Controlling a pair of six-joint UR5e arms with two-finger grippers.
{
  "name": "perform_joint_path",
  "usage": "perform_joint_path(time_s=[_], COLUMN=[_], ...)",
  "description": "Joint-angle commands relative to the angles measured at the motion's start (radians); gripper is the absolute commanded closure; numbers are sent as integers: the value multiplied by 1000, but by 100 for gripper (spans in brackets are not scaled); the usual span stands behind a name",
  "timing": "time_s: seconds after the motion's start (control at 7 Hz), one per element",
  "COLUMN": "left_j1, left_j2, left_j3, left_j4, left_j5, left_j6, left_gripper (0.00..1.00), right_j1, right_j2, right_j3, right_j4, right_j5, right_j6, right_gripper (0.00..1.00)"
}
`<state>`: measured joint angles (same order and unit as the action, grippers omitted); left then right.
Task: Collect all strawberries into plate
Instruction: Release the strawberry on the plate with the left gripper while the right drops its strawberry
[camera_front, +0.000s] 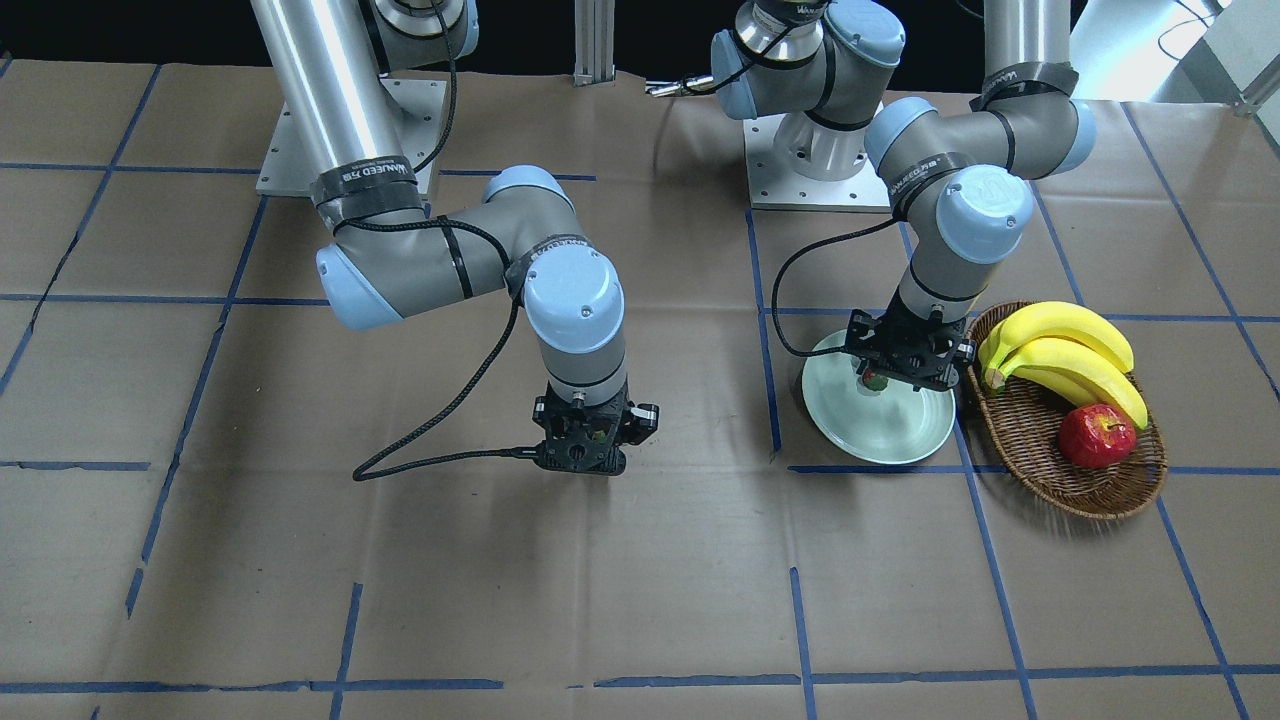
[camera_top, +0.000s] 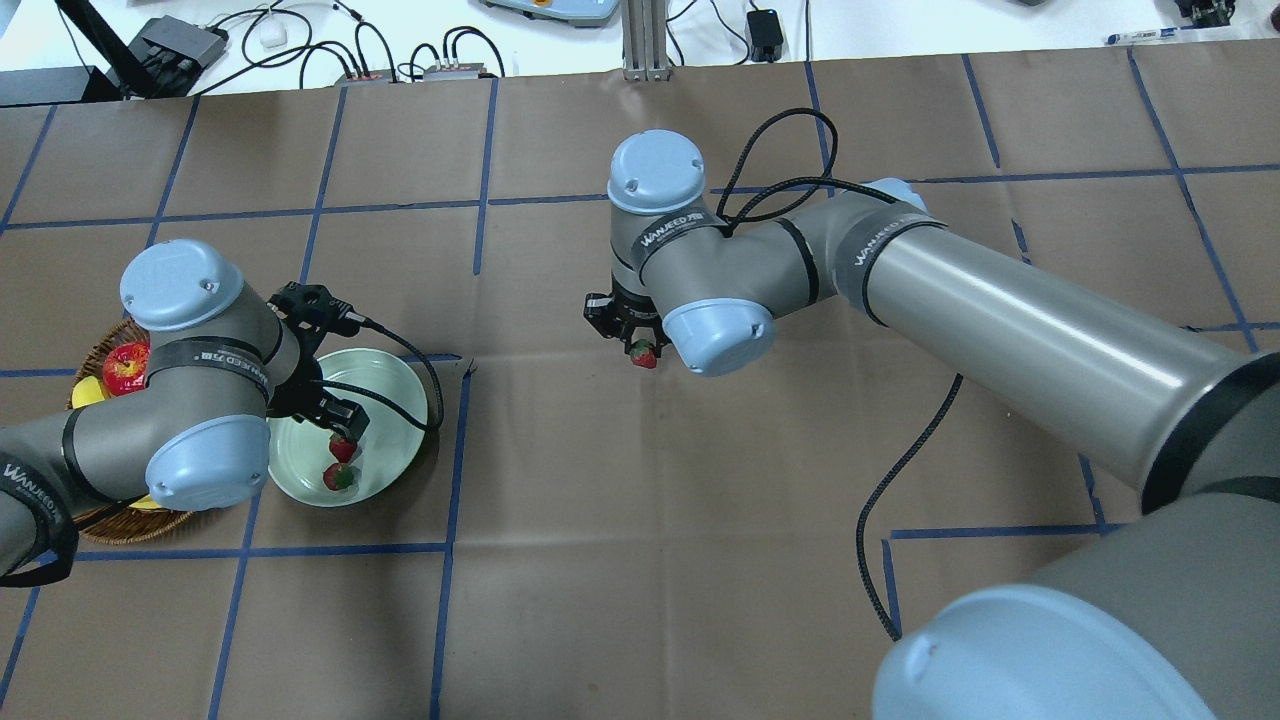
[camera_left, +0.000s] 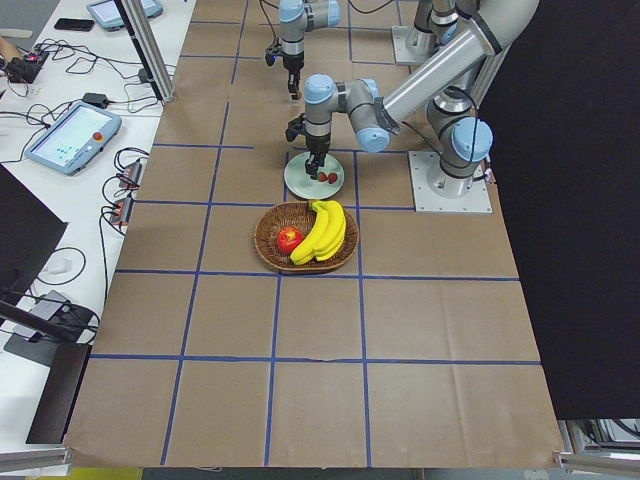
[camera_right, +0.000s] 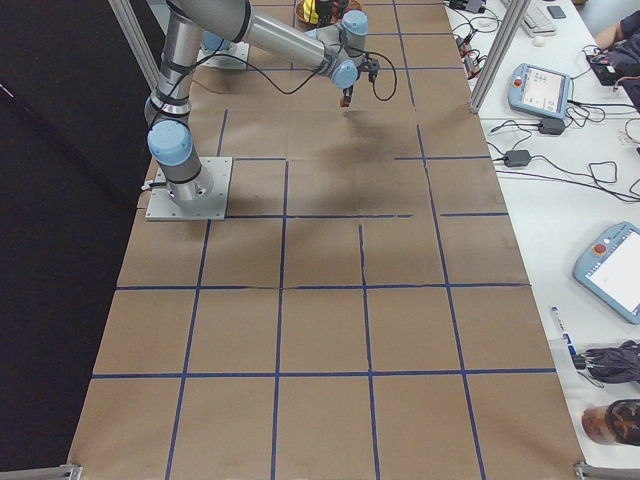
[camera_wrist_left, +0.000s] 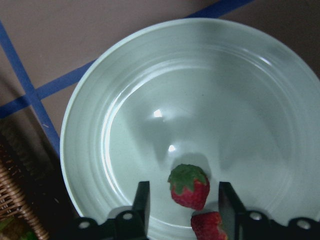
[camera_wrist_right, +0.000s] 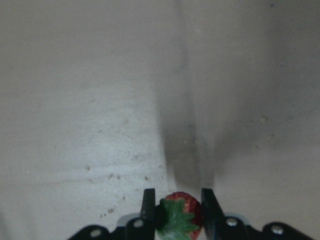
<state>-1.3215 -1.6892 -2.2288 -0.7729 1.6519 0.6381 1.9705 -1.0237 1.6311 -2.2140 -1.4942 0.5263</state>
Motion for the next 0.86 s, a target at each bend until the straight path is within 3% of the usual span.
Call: perform_joint_path(time_s=[0.0, 0.14, 0.43, 0.71], left_j1=[-8, -18, -86, -171], left_j2=[0, 6, 23, 31], left_j3=[5, 8, 15, 23], left_j4=[-3, -5, -6, -13], left_j5=[-75, -78, -78, -78], left_j6=[-9, -61, -156, -291], left_gripper=[10, 7, 1, 1], right_j1=[4, -13, -56, -224], right_j2=[14, 10, -51, -239], right_j3=[-11, -16, -55, -77], right_j4=[8, 23, 139, 394], right_j5=[-3, -3, -3, -12], right_j6=[11, 6, -17, -229], right_gripper=[50, 0, 0, 0])
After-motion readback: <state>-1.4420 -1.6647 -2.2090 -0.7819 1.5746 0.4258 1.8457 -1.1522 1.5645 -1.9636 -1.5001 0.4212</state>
